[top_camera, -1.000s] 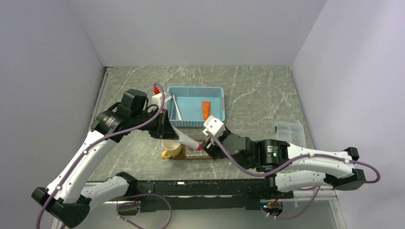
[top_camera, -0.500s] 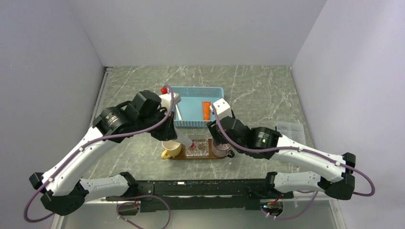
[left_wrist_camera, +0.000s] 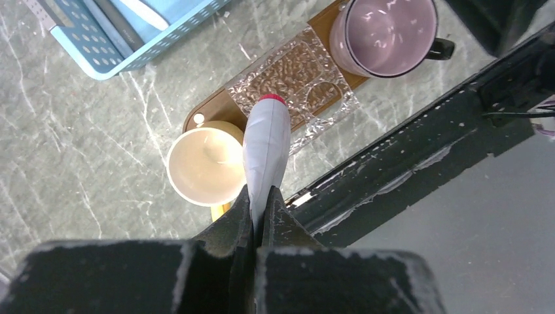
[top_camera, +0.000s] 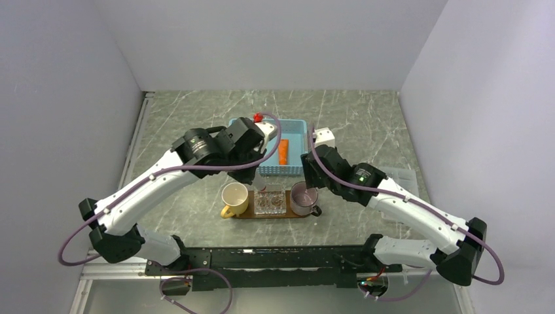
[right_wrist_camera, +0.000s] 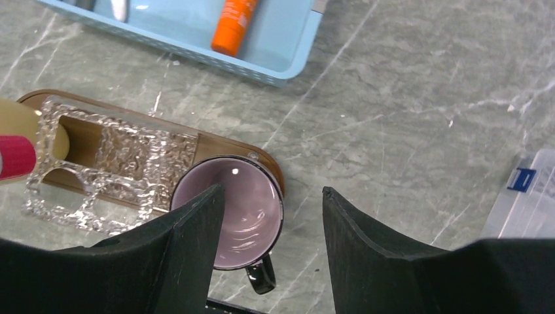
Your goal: Prepare toiletry sets of a toothbrush and toothpaste on the tray
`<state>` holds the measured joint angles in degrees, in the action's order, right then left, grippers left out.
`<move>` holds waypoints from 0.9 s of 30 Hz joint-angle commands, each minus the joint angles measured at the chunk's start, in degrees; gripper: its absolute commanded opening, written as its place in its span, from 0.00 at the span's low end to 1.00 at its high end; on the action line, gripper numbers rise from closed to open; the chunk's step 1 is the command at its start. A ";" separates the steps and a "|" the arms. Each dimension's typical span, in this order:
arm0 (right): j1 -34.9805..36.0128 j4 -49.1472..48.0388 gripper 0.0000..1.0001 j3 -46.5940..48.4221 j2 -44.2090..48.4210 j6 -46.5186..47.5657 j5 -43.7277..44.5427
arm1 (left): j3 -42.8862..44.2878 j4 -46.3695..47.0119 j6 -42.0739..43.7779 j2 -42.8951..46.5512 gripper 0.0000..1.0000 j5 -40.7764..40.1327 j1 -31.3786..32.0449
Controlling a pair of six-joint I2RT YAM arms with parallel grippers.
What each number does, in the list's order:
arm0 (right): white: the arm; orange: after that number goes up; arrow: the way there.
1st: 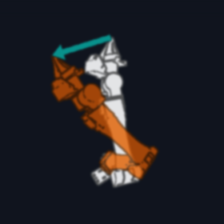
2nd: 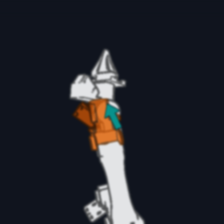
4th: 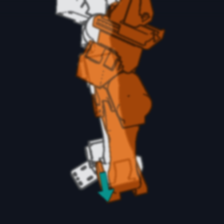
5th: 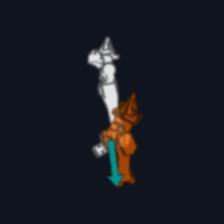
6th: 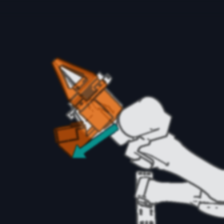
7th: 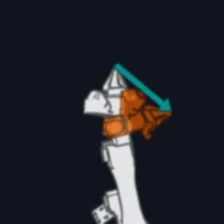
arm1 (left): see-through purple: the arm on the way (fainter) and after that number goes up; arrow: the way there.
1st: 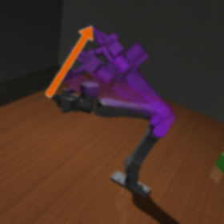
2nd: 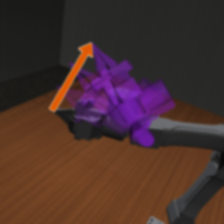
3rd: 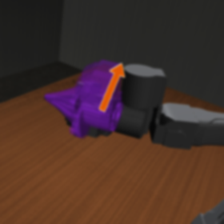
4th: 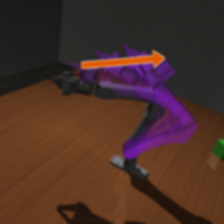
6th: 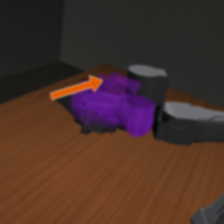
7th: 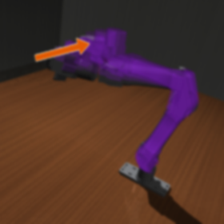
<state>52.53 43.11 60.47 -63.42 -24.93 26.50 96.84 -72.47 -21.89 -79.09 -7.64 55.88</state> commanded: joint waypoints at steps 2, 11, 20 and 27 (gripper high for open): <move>-3.46 -0.16 0.59 -2.54 3.51 -4.15 -2.07 | 2.17 0.30 1.60 -2.40 0.00 -3.94 0.54; -6.05 -2.24 0.59 -7.48 5.62 -6.24 -5.72 | 2.56 1.58 2.73 -6.23 0.00 -2.83 0.72; -6.67 -3.60 0.59 -9.02 5.70 -6.10 -6.80 | 1.78 2.57 2.88 -7.13 0.00 -2.19 0.90; -6.79 -4.10 0.58 -9.66 5.32 -6.23 -7.37 | 1.82 3.08 3.25 -8.45 0.00 -1.35 0.97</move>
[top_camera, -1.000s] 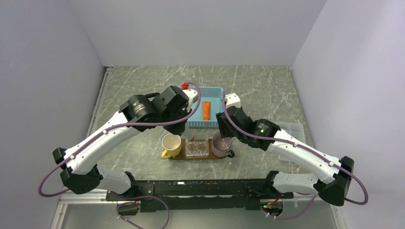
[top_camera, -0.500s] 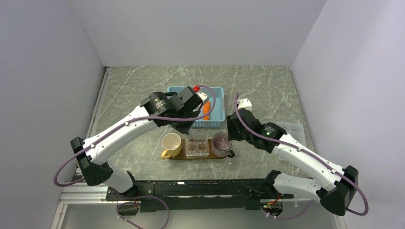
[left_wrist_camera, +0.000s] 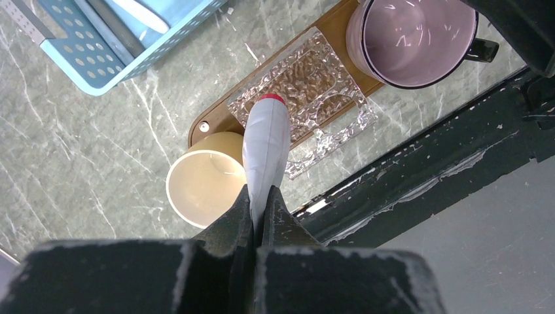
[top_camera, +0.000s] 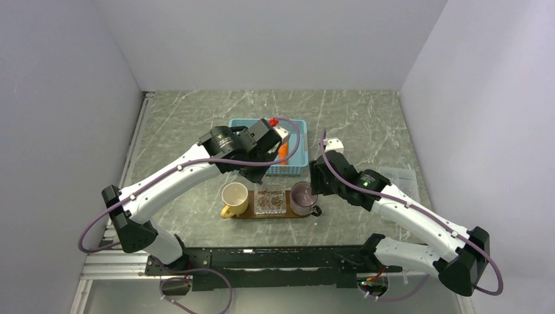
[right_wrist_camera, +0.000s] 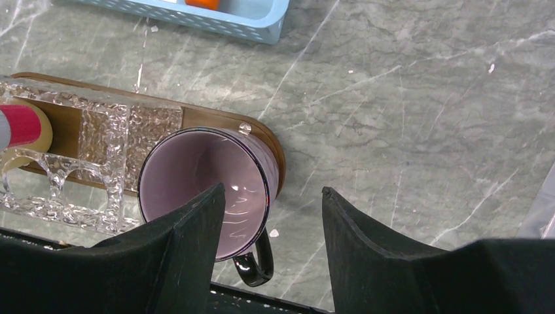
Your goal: Prepare toiletry sets of a toothbrush and toothpaste on the tray
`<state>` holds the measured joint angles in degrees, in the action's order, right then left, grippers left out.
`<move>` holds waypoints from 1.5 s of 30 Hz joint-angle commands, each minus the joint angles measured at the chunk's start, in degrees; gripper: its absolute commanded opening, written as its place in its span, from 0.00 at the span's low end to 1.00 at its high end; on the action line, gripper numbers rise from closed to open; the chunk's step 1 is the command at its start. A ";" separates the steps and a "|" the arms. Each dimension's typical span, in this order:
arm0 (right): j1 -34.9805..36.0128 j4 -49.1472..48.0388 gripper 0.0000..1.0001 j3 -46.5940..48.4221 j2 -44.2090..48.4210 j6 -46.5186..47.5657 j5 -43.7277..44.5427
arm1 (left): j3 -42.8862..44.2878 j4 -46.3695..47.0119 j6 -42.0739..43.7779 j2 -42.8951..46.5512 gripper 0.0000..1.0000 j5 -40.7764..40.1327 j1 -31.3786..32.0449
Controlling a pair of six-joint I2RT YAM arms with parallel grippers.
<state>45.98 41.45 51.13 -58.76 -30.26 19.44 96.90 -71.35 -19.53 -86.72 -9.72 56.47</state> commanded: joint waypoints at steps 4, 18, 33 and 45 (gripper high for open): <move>-0.27 -2.30 0.58 -0.60 1.22 -0.72 -0.11 | 1.05 2.26 1.07 -1.38 0.00 0.64 0.41; -0.53 -2.55 0.58 -1.04 1.21 -0.36 -0.24 | -1.91 3.91 1.43 -2.41 0.00 0.28 0.41; -0.60 -2.96 0.58 -1.56 0.93 -0.48 -0.72 | -5.77 6.01 1.38 -2.84 0.00 -0.36 0.40; -0.73 -2.87 0.58 -1.83 1.05 -0.58 -0.89 | -7.85 8.01 1.92 -4.08 0.00 -0.69 0.40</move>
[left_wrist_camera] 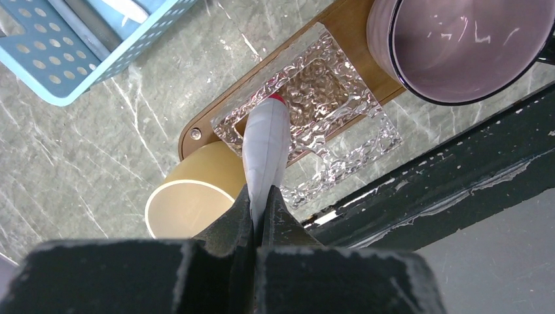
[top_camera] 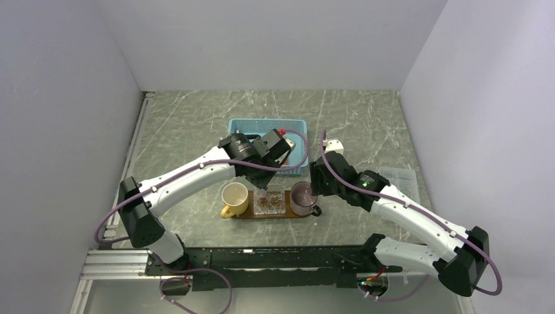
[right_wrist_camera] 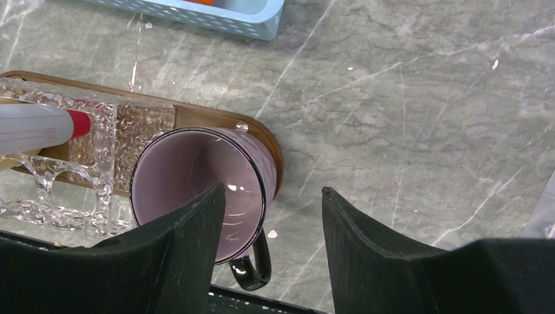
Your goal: Prepare toiletry sets of a toothbrush and toothpaste on the tray
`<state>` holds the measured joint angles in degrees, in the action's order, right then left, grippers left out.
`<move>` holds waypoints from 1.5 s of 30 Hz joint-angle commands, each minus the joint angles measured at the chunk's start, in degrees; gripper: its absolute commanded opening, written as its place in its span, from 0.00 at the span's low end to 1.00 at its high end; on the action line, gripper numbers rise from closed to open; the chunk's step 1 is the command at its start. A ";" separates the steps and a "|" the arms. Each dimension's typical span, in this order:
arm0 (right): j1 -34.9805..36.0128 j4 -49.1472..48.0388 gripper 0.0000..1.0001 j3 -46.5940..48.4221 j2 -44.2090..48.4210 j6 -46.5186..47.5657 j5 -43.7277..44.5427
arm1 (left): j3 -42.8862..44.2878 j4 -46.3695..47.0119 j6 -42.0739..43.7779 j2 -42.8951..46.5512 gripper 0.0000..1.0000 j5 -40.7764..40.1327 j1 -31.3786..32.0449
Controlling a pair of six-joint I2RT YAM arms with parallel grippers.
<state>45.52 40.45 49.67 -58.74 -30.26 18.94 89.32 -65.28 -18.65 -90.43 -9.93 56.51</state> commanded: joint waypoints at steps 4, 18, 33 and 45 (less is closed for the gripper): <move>-0.25 -1.78 0.59 -0.53 1.24 -0.57 -0.39 | -0.62 2.46 1.11 -0.76 0.00 -0.43 0.37; -0.25 -1.77 0.59 -0.71 1.52 -0.48 -0.48 | -2.26 4.04 0.89 -1.48 0.00 -0.91 0.37; -0.23 -1.69 0.61 -0.59 1.35 -0.36 -0.33 | -3.45 4.76 0.42 -2.06 0.00 -0.38 0.32; -0.23 -1.86 0.62 -0.34 0.86 -0.05 -0.44 | -3.17 4.20 0.59 -1.82 0.21 -0.80 0.29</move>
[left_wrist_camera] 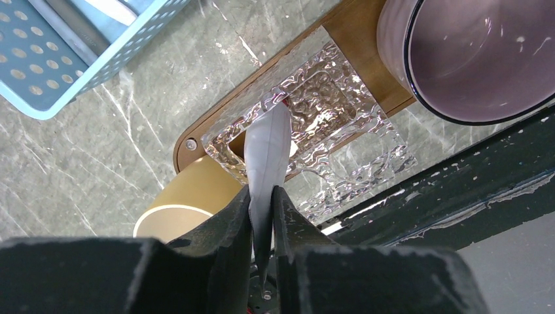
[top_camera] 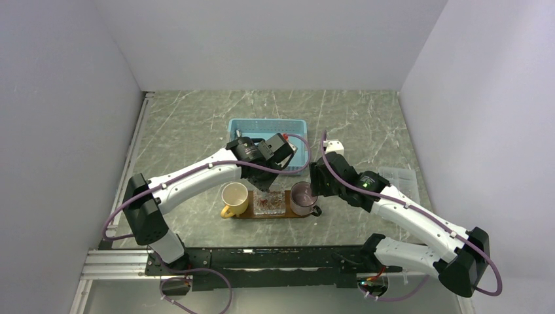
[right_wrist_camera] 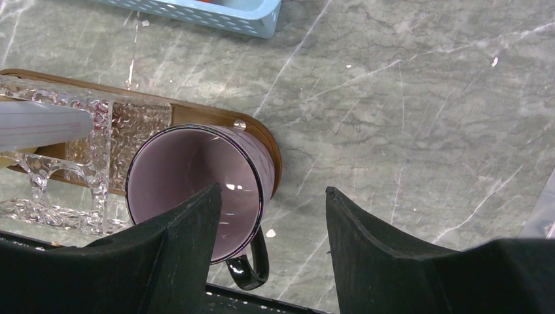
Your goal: Prepare toiletry sets of a toothbrush and toothpaste on the tray
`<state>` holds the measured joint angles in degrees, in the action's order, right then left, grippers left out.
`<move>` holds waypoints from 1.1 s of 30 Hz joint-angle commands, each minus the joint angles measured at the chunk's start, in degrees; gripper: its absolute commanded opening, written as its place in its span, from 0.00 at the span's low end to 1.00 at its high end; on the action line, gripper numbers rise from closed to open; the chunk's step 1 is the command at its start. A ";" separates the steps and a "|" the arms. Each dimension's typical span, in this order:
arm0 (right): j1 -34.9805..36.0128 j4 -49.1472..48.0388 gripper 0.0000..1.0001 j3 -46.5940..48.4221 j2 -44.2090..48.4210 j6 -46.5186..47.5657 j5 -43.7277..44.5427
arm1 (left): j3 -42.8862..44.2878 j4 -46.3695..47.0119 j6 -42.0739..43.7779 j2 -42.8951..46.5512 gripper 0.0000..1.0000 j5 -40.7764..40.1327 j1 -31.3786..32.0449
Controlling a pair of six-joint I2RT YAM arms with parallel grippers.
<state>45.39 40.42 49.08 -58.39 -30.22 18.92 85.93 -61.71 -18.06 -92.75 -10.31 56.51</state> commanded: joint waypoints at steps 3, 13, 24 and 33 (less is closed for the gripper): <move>-0.13 -1.93 0.62 0.14 0.54 -0.18 -0.53 | 0.64 0.33 -0.11 0.70 0.26 -0.77 0.27; -0.20 -2.02 0.62 0.13 0.46 -0.37 -0.63 | 1.89 -0.42 0.02 2.30 0.37 -2.75 0.27; -0.19 -1.88 0.63 2.46 -0.45 -0.05 -0.50 | 5.83 -1.17 0.40 3.92 0.45 -7.51 0.22; -0.18 -2.33 0.65 8.44 -3.81 2.18 -0.02 | 9.73 -0.28 0.41 7.75 0.53 -11.37 0.18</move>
<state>45.39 40.40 52.62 -60.66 -29.56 18.92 92.38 -62.63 -18.00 -89.10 -18.06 56.51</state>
